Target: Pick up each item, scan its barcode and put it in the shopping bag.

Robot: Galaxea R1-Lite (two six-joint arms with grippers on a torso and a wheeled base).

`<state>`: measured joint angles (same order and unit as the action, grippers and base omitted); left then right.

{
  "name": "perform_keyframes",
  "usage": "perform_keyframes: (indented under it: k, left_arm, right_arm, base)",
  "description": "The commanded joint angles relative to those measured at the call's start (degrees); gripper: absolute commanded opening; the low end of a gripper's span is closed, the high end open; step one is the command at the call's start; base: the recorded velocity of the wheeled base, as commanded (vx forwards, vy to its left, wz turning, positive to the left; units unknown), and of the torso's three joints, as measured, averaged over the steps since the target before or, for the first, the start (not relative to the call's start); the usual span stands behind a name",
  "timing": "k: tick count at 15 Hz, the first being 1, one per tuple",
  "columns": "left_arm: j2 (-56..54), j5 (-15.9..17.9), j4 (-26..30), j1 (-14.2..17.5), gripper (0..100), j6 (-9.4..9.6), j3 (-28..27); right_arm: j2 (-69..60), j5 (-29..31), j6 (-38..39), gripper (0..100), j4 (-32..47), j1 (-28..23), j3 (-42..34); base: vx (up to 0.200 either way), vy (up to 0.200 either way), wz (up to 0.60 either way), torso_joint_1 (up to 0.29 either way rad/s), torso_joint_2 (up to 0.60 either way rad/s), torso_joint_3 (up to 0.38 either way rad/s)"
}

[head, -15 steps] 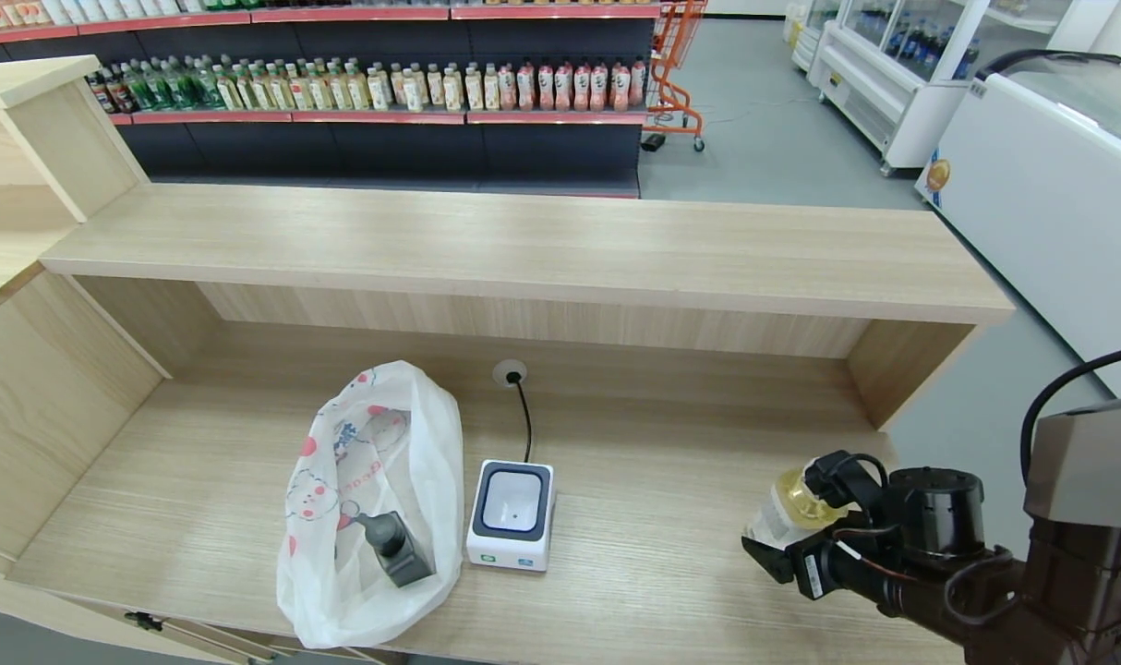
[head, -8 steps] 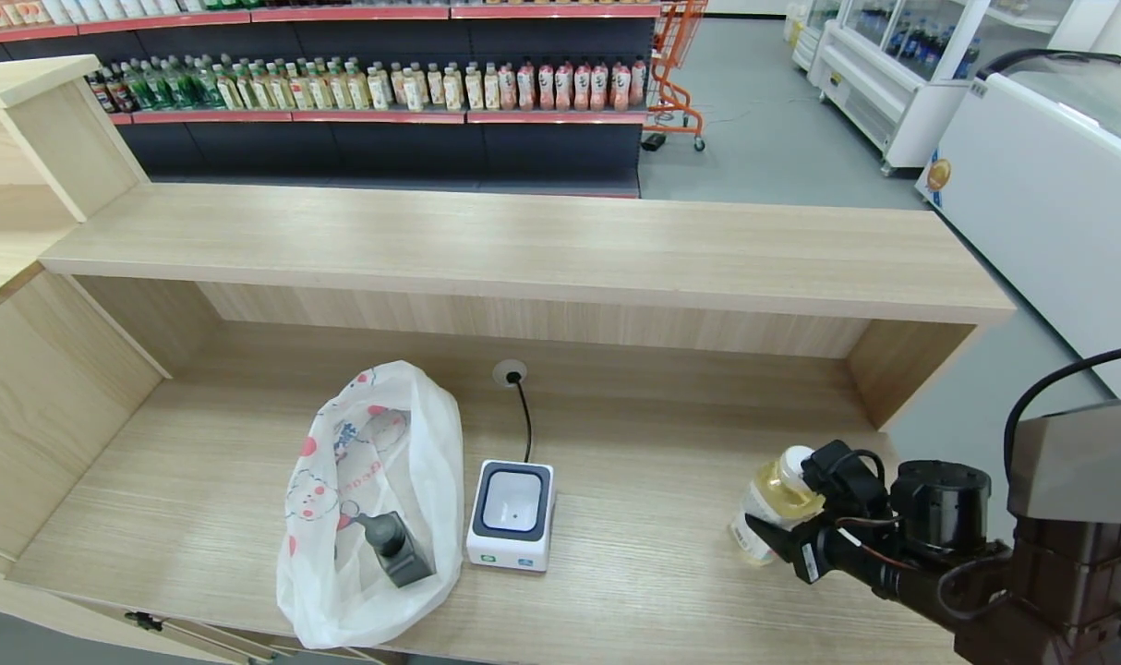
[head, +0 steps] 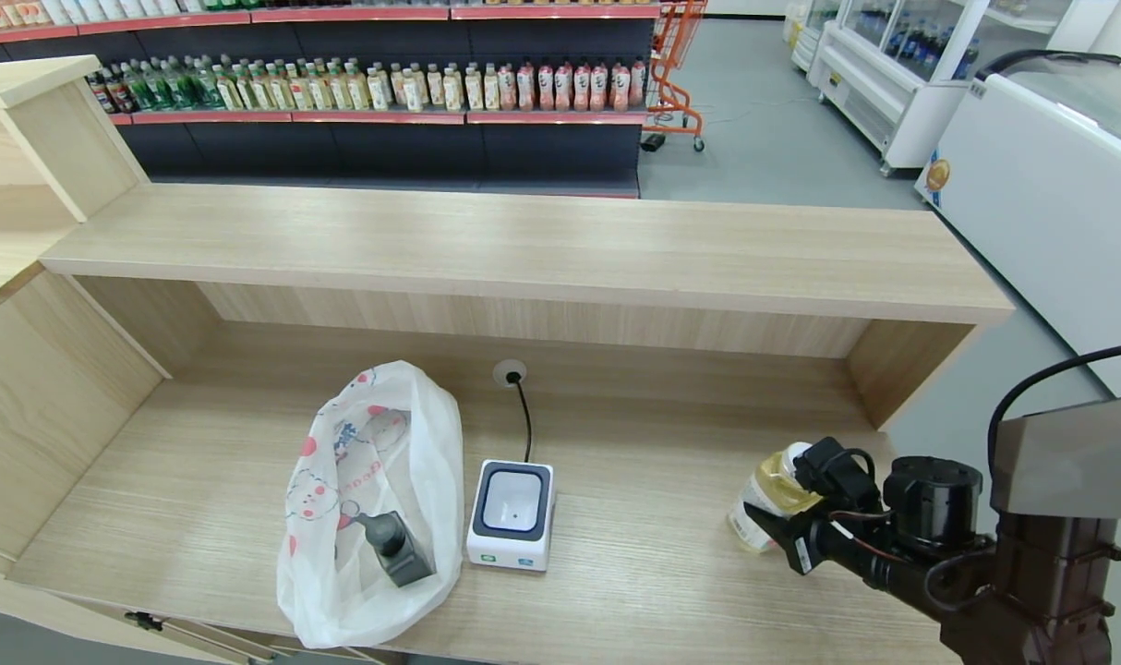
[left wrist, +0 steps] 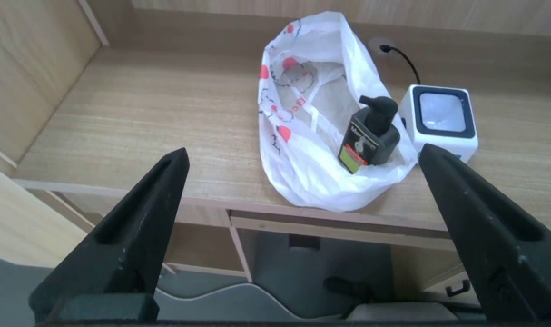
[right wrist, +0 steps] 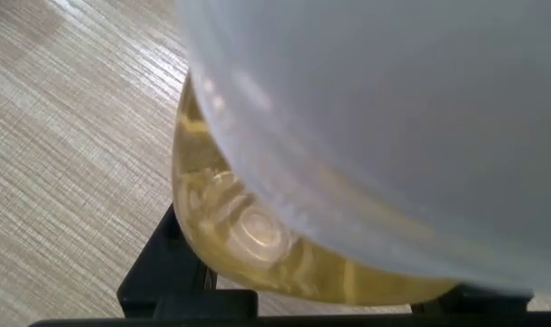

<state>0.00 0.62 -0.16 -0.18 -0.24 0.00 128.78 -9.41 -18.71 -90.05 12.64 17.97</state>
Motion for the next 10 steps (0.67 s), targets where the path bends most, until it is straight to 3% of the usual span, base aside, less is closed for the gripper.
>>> perform_keyframes:
  k: [1, 5, 7, 10]
  left_arm:
    - [0.1, 0.0, 0.0, 0.0, 100, -0.02, 0.0]
    - [0.1, 0.0, 0.0, 0.0, 100, -0.02, 0.0]
    - [0.0, 0.0, 0.0, 0.0, 100, -0.02, 0.0]
    - [0.0, 0.0, 0.0, 0.0, 100, -0.02, 0.0]
  right_arm:
    - [-0.5, 0.0, 0.0, 0, 0.1, 0.2, 0.2]
    - [-10.7, -2.6, 3.7, 0, 0.1, -0.7, -1.4]
    - [-18.3, -10.4, 6.0, 0, 4.7, -2.7, -2.1]
    - [-29.7, -21.4, 11.9, 0, 17.9, -3.9, -1.4]
  base:
    - [0.0, 0.0, 0.0, 0.0, 0.0, 0.0]
    - [0.0, 0.0, 0.0, 0.0, 0.0, 0.0]
    - [0.0, 0.0, 0.0, 0.0, 0.0, 0.0]
    - [0.0, 0.0, 0.0, 0.0, 0.0, 0.0]
